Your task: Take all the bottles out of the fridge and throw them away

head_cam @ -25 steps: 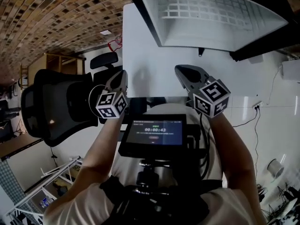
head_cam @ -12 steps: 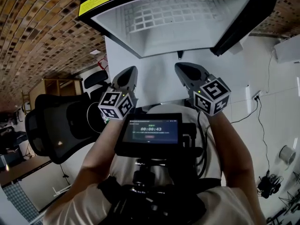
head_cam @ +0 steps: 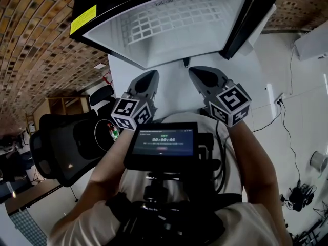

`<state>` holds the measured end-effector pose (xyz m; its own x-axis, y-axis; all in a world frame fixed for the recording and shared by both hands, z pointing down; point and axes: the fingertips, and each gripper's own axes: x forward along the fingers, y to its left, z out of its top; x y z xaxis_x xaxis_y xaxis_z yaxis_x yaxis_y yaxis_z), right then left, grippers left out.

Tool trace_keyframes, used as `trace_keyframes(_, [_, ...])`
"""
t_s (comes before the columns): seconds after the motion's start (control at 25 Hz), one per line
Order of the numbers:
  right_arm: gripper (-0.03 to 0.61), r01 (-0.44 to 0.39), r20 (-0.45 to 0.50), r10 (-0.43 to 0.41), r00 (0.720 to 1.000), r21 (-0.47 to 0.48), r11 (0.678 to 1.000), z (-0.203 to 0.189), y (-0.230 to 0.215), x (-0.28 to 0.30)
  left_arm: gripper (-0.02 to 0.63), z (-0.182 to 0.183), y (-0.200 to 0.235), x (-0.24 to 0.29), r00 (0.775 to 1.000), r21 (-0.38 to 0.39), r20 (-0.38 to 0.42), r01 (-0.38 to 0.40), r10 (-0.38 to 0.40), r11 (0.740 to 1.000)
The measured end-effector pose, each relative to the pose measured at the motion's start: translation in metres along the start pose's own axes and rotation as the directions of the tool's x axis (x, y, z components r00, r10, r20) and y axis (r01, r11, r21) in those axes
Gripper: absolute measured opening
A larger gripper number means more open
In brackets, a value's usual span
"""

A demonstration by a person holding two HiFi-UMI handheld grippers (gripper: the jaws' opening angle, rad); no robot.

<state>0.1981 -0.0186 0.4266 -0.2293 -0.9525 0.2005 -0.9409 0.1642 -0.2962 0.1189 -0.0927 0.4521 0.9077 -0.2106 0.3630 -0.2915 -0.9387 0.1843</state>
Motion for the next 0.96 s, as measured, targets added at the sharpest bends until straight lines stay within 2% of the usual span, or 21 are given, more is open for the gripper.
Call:
trace_keyframes(0.24, [0.003,-0.002,0.006,0.002,1.0,0.005,1.0,0.0,0.0,-0.002,0.002,0.008,-0.018,0.003,1.0,-0.012,-0.011,0.021,-0.021,1.0])
trace_keyframes(0.44, [0.003,-0.014,0.008,0.014,1.0,0.016,1.0,-0.001,0.004,-0.001,0.002,0.002,-0.015,-0.001,1.0,0.003,-0.009,0.018,-0.018,1.0])
trace_keyframes(0.96, [0.003,-0.02,0.008,0.02,1.0,0.038,0.999,-0.01,0.015,-0.004,0.002,-0.006,-0.021,-0.015,1.0,-0.016,-0.021,-0.002,0.002,1.0])
